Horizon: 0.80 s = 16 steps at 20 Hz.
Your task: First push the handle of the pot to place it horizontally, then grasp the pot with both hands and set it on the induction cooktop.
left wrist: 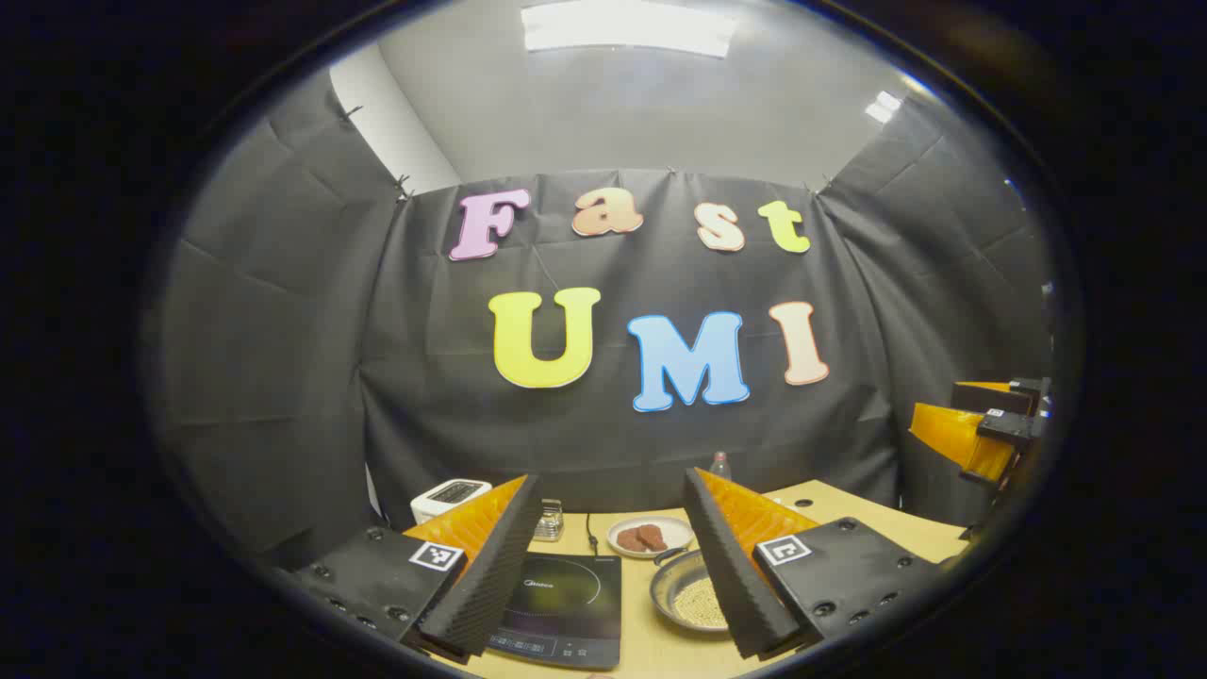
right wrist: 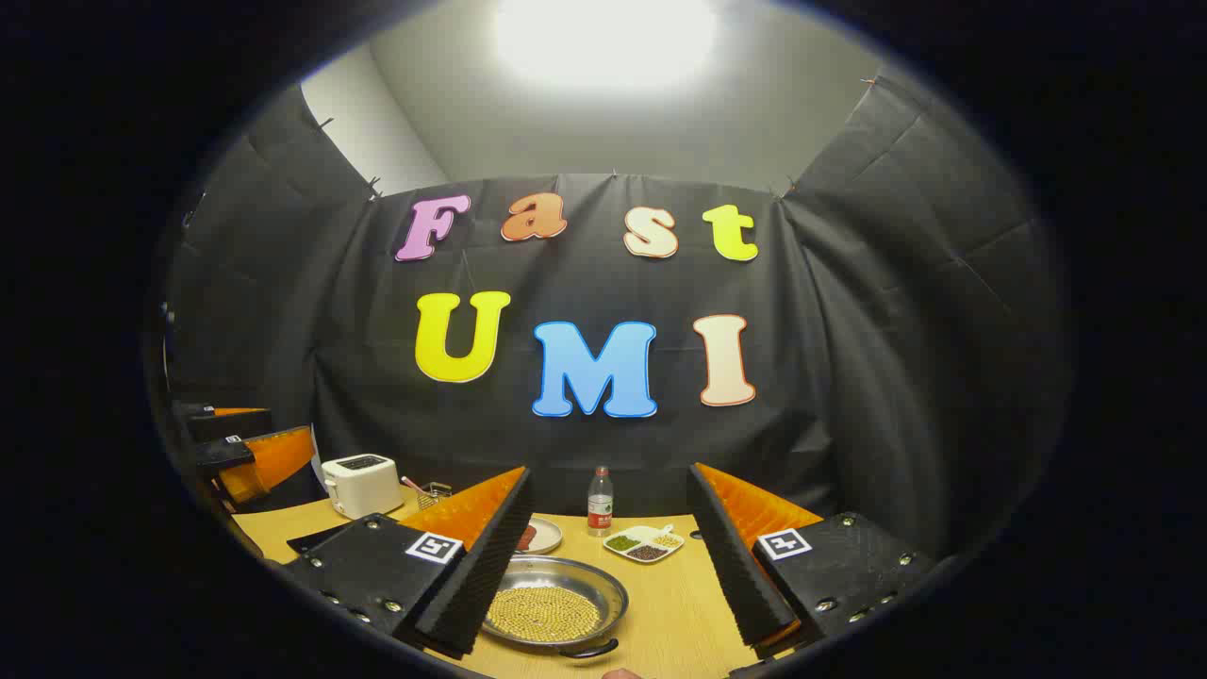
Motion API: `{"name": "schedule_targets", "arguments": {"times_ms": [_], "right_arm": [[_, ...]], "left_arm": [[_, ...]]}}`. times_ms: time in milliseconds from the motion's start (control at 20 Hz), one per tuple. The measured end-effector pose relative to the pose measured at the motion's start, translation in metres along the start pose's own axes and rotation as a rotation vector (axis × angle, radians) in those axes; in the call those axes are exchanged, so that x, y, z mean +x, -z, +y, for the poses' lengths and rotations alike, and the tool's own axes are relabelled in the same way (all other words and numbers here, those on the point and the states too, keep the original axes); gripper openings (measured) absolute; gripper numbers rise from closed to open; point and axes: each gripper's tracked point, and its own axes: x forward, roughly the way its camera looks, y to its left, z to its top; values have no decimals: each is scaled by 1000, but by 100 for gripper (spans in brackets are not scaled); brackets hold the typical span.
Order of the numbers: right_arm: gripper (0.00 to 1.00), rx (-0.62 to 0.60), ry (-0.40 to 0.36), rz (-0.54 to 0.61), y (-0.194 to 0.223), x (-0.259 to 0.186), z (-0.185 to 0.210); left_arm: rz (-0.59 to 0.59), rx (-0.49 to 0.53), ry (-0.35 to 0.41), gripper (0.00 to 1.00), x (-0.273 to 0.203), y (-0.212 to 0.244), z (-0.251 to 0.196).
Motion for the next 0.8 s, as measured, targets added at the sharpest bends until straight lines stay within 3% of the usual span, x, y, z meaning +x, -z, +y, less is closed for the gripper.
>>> {"name": "schedule_targets", "arguments": {"times_ms": [100,200,250,400,800], "right_arm": [[98,-2,8,2,0,1,-3],[98,1,16,7,1,1,-5],[98,3,19,8,0,2,-5],[98,1,23,-3,-4,2,-5],[98,-7,47,23,0,4,-6]], "left_arm": [[0,-1,-3,92,0,0,2],[-3,0,-6,92,2,-1,3],[-5,2,-8,97,1,-2,3],[-12,2,-8,92,0,-5,3],[-25,-2,-12,92,-1,-9,9]]}}
